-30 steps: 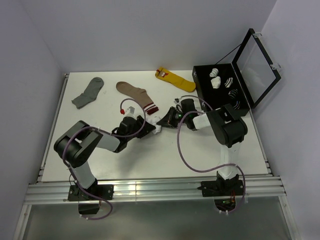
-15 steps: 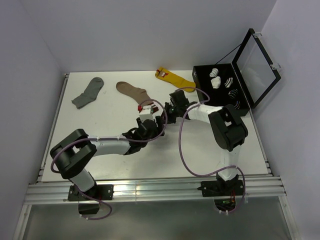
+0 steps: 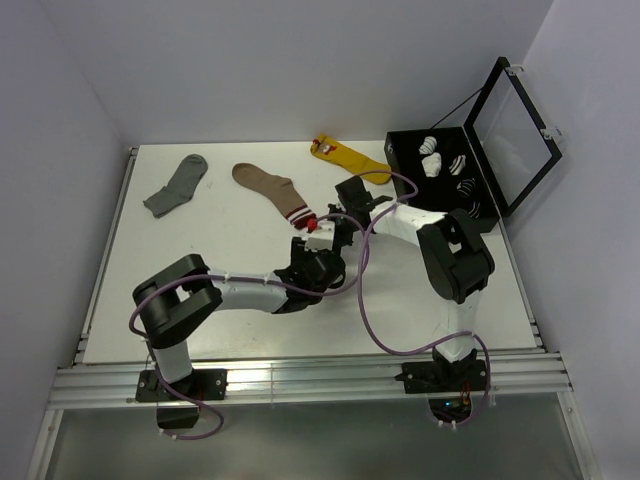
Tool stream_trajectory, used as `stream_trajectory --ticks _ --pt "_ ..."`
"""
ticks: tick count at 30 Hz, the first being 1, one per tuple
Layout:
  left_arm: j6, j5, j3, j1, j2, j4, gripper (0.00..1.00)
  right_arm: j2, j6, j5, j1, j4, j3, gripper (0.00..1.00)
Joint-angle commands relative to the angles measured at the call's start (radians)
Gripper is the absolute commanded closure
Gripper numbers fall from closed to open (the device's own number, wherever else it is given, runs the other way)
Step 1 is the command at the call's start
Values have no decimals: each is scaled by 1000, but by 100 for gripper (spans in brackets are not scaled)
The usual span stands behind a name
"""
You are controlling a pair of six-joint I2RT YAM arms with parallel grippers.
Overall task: Roll the socks
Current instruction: Roll the sock at the center of the board.
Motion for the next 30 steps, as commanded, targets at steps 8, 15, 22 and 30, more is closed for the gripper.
stream_trajectory --ticks 8,15,22,30 --pt "147 28 -13 -25 -50 113 28 -3 -28 18 9 -73 45 100" --pt "175 48 48 -23 35 87 29 2 -20 6 9 -77 49 100" --pt "91 2 67 -14 113 32 33 2 -11 -5 9 -77 49 100" --pt "23 -2 75 8 147 -5 57 -11 -10 -12 9 -71 42 100"
